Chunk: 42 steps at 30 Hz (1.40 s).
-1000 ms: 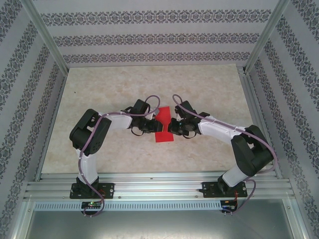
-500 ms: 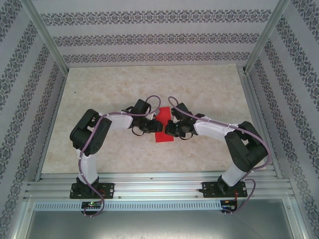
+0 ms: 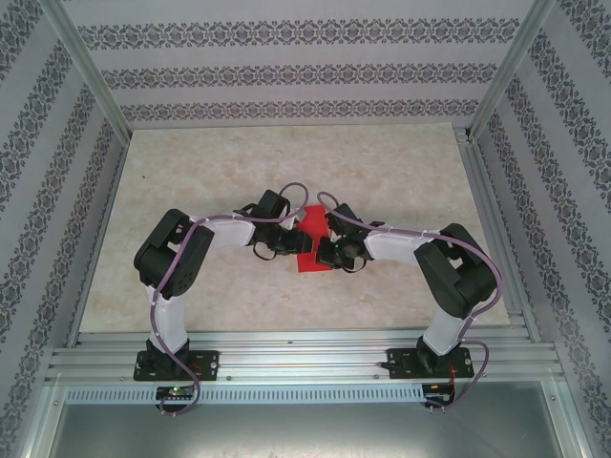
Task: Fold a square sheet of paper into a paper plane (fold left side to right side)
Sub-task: Hold the square sheet of paper at the center of the table, then first fold in half a square sheet of paper at the center of the table.
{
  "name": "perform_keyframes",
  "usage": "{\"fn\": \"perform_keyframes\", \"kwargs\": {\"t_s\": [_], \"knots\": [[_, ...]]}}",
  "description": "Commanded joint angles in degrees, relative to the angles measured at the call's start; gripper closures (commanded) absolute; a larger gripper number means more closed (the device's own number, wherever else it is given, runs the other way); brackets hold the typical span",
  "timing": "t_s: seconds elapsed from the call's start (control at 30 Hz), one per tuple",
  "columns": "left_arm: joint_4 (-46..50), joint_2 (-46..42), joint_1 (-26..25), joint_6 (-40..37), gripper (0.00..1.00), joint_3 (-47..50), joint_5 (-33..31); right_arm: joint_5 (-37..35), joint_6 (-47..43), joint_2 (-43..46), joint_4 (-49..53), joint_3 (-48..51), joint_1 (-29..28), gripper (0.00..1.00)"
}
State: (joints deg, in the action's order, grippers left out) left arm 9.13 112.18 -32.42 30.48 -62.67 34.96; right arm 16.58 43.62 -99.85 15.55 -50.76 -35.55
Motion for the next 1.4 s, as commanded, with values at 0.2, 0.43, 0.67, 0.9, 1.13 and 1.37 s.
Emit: {"fn": "perform_keyframes", "kwargs": {"t_s": [0.2, 0.43, 0.67, 0.9, 1.13, 1.37], "knots": [[4.76, 2.4, -0.9, -0.8, 0.65, -3.56, -4.01, -2.38, -0.75, -2.17, 2.64, 5.03, -1.33, 0.93], [6.21, 3.39, -0.21, -0.95, 0.63, -7.29, -4.07, -2.82, -0.89, -2.62, 2.98, 5.33, -1.34, 0.93], [6.37, 3.31, 0.99, -1.22, 0.63, -8.08, -4.3, -2.8, -1.25, -3.24, 3.87, 4.18, -1.52, 0.93], [6.04, 3.42, 1.89, -1.04, 0.62, -8.76, -4.11, -2.51, -1.6, -4.1, 4.04, 3.66, -1.64, 0.93], [6.11, 4.8, 2.23, -1.03, 0.61, -11.06, -3.41, -2.71, -1.96, -4.13, 4.71, 3.51, -1.65, 0.93], [6.36, 5.67, 2.96, -1.06, 0.61, -12.34, -3.58, -2.81, -2.25, -4.62, 5.2, 2.86, -1.8, 0.93]]}}
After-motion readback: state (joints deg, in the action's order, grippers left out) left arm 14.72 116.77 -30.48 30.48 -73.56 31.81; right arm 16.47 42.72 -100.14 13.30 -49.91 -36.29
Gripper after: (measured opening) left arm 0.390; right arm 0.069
